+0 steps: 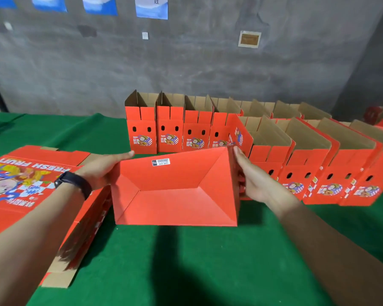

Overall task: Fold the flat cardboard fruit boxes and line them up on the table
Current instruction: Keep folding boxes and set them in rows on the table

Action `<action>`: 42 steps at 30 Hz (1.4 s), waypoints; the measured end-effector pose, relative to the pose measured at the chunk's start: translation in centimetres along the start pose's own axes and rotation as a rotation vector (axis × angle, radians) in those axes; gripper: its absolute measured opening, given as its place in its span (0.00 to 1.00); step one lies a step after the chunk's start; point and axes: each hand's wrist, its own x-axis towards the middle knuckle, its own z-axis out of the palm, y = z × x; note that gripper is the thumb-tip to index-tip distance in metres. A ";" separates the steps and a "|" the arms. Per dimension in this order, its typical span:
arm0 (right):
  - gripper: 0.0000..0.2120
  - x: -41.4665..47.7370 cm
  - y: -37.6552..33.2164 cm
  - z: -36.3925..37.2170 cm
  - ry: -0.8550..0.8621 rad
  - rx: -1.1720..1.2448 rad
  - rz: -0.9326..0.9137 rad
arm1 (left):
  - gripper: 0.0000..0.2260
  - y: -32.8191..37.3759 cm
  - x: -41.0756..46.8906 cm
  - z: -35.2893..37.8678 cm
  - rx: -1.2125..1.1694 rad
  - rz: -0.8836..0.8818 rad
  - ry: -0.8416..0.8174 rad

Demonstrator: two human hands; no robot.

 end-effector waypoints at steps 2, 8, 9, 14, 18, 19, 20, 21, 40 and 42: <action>0.60 -0.3 -0.3 0.5 0.037 -0.012 -0.072 | 0.09 -1.0 0.3 -0.1 -0.026 -0.017 -0.041; 0.21 -0.1 -0.3 1.2 0.300 -0.212 -0.283 | 0.20 -3.7 1.4 0.3 -0.029 -0.049 -0.025; 0.22 0.0 -0.4 1.0 0.308 -0.249 -0.303 | 0.21 -4.0 1.4 0.4 -0.041 -0.059 -0.026; 0.49 -1.1 -0.2 1.6 0.320 -0.522 -0.344 | 0.33 -6.2 1.7 0.7 -0.103 -0.134 -0.068; 0.58 -1.7 0.4 2.2 0.241 -0.749 -0.376 | 0.38 -7.6 2.1 2.0 -0.202 -0.128 -0.001; 0.59 -1.5 0.6 1.9 0.203 -0.819 -0.354 | 0.39 -7.8 2.3 2.3 -0.231 -0.118 0.019; 0.59 -1.4 0.6 1.6 0.140 -0.870 -0.351 | 0.39 -8.0 2.3 2.6 -0.248 -0.106 0.040; 0.57 -1.3 0.6 1.3 0.050 -0.872 -0.360 | 0.38 -8.1 2.4 3.0 -0.249 -0.095 0.064; 0.47 0.3 14.1 4.0 -0.055 -0.935 -0.560 | 0.49 -2.9 0.1 11.8 -0.049 -0.027 -0.211; 0.47 0.3 14.4 3.5 -0.064 -1.006 -0.533 | 0.49 -2.7 -0.5 11.9 -0.055 0.005 -0.153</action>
